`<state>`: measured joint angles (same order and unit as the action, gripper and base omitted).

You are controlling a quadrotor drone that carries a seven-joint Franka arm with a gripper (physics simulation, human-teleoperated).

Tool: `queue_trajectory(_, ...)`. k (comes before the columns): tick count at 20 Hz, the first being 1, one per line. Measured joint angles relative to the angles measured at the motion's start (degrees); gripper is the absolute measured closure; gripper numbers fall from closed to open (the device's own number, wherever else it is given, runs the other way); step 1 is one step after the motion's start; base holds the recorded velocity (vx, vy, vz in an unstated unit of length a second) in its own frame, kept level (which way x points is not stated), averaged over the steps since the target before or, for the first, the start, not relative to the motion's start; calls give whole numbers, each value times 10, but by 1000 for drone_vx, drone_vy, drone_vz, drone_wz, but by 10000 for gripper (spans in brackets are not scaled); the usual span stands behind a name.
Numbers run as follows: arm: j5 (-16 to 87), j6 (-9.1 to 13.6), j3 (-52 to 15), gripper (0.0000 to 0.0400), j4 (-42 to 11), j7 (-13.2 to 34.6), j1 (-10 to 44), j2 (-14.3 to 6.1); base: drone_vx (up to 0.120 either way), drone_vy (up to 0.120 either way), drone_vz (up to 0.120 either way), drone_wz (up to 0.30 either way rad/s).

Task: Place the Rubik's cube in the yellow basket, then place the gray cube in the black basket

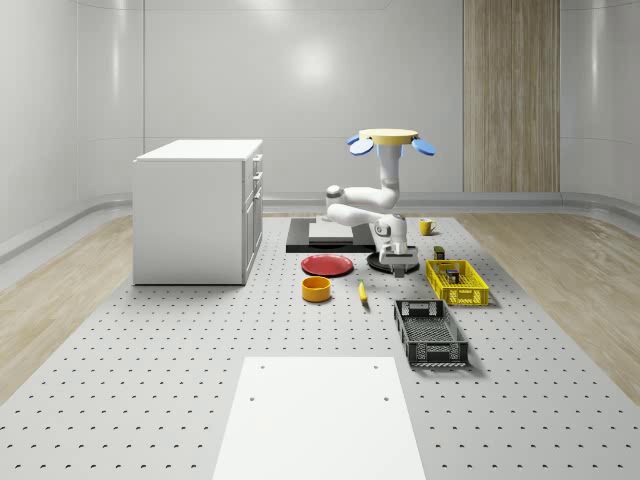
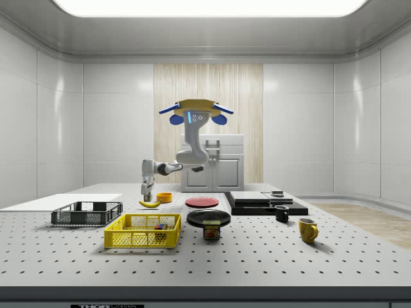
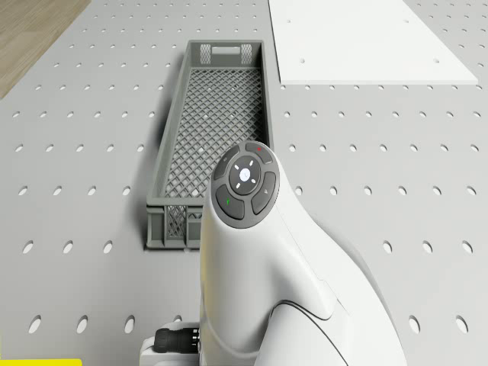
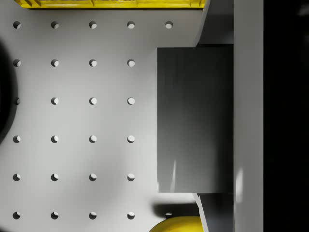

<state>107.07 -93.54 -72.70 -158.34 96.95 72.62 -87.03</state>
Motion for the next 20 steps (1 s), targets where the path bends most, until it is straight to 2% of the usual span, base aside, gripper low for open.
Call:
queue_trajectory(4, -1, -1, 0, 150, 0, 0, 0, -1, 120, 120, 0, 0)
queue_trajectory(15, -2, -3, 0, 150, 0, 1, 1, -4, 120, 0, 0, 0)
queue_trajectory(20, -2, -4, 0, 150, 0, 1, 1, -5, 120, 112, 0, 0)
